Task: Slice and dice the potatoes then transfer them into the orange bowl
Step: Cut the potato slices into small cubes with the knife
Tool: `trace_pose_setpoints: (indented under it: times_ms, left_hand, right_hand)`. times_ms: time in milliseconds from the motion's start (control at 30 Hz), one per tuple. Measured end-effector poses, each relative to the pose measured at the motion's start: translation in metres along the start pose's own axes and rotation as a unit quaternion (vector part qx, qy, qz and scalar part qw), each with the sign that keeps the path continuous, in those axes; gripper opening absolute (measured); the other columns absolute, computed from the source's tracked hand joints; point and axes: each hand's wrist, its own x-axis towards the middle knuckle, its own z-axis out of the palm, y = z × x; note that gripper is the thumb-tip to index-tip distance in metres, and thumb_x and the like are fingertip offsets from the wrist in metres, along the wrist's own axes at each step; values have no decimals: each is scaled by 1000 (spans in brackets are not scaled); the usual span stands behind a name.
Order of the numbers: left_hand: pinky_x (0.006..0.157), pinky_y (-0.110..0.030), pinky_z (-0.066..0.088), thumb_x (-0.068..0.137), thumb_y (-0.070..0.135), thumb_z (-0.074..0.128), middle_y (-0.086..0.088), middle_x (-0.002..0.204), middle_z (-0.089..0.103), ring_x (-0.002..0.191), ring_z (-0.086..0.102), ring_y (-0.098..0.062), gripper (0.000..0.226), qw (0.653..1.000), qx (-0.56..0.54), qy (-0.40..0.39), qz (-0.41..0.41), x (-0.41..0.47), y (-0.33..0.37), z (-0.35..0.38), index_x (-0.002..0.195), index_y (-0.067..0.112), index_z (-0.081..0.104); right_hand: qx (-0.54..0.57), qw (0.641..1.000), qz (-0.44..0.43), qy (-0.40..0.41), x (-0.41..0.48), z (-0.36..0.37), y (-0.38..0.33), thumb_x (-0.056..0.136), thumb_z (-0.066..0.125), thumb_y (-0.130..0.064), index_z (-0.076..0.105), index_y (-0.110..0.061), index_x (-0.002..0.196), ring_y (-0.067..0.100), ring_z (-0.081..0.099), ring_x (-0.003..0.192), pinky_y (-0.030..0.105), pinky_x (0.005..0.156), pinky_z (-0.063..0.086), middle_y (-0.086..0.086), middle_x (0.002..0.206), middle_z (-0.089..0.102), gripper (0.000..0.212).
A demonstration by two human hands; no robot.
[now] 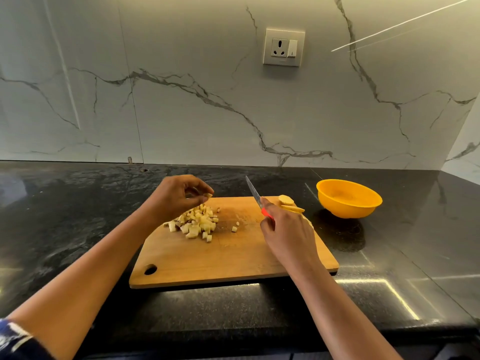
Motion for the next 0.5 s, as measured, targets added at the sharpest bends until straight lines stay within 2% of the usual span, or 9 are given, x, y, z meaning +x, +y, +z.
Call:
trace_pose_setpoints:
  times_ms: [67, 200, 333, 500]
  left_hand:
    - [75, -6, 48, 82, 12, 69, 10, 91, 67, 87, 63, 3, 20, 999, -25, 12, -23, -3, -2, -7, 96, 26, 66]
    - [75, -15, 52, 82, 15, 69, 9, 89, 68, 83, 65, -3, 19, 999, -27, 6, -40, -6, -6, -16, 95, 29, 65]
    - [77, -18, 51, 84, 19, 67, 8, 90, 66, 85, 64, -7, 17, 999, 21, -6, -31, -6, -11, -15, 97, 29, 63]
    - [78, -23, 52, 84, 21, 66, 9, 90, 66, 85, 64, -10, 16, 999, 24, 12, -20, -6, -13, -18, 100, 24, 62]
  right_hand:
    - [0, 1000, 2, 0, 0, 1, -1, 99, 47, -31, 32, -33, 147, 10, 61, 102, 27, 87, 49, -5, 114, 66, 50]
    - [-5, 1000, 4, 2, 1, 3, -1, 98, 49, -32, 34, -34, 146, 9, 61, 100, 27, 85, 51, -6, 116, 66, 50]
    - [-3, 1000, 3, -1, 0, 3, 0, 98, 49, -31, 35, -32, 146, 10, 61, 101, 27, 85, 51, -5, 115, 67, 50]
    - [-2, 1000, 1, -2, -1, 2, -1, 98, 49, -31, 36, -31, 146, 11, 61, 103, 29, 87, 51, -4, 117, 66, 49]
